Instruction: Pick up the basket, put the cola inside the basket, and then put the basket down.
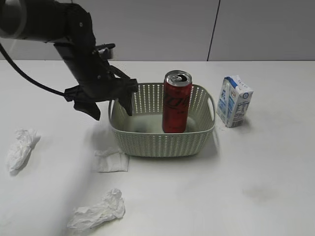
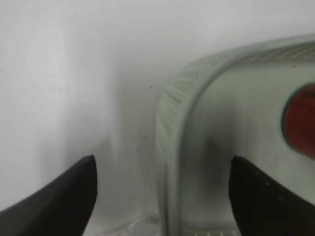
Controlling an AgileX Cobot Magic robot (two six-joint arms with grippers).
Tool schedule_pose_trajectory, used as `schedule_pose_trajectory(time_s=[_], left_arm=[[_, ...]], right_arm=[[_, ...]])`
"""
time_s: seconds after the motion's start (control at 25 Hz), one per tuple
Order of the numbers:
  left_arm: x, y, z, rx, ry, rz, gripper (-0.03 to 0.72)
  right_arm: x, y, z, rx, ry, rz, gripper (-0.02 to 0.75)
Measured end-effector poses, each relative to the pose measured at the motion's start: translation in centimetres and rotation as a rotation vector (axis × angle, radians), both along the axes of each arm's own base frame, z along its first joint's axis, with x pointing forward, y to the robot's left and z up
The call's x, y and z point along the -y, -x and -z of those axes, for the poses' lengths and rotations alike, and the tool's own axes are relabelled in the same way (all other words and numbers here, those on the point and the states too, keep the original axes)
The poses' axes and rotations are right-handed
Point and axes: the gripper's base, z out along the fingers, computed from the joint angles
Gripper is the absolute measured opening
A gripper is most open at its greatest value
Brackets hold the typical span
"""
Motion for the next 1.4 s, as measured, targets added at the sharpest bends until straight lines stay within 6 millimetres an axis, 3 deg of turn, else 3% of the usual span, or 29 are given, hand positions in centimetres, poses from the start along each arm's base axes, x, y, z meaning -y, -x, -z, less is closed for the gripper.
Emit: schedule_pose_trajectory(time_s=[0.12, 0.28, 0.48, 0.68, 0.84, 1.0, 1.4], left_arm=[[-1.8, -0.6, -1.4, 0.020, 0.006, -0.011, 0.667], [-5.7, -2.0, -5.0, 0.077, 0.018, -0.030, 0.671], [-12.4, -3.6, -9.5, 0.118, 0.001, -0.080, 0.660], [-19.0, -3.5, -12.3, 0.168, -0.049, -0.183, 0.629], [-23.0, -2.2, -13.9, 0.164, -0.135, -0.234, 0.610], [-23.8, -0.8, -16.3, 0.226, -0.161, -0.223, 0.603], [-21.3, 4.9, -23.9, 0.428, -0.153, -0.082, 0.589]], right_arm=[[0.0, 0.7, 1.4, 0.023, -0.001, 0.001, 0.590], [0.1, 1.4, 1.7, 0.061, -0.003, 0.002, 0.590], [0.1, 1.8, 2.5, 0.039, -0.002, 0.000, 0.590], [0.1, 2.1, 2.4, 0.053, -0.004, 0.000, 0.592], [0.1, 2.4, 2.3, 0.075, -0.005, 0.000, 0.592], [0.1, 2.8, 2.2, 0.102, -0.006, 0.000, 0.592], [0.2, 5.7, 1.8, 0.309, -0.014, -0.001, 0.591]])
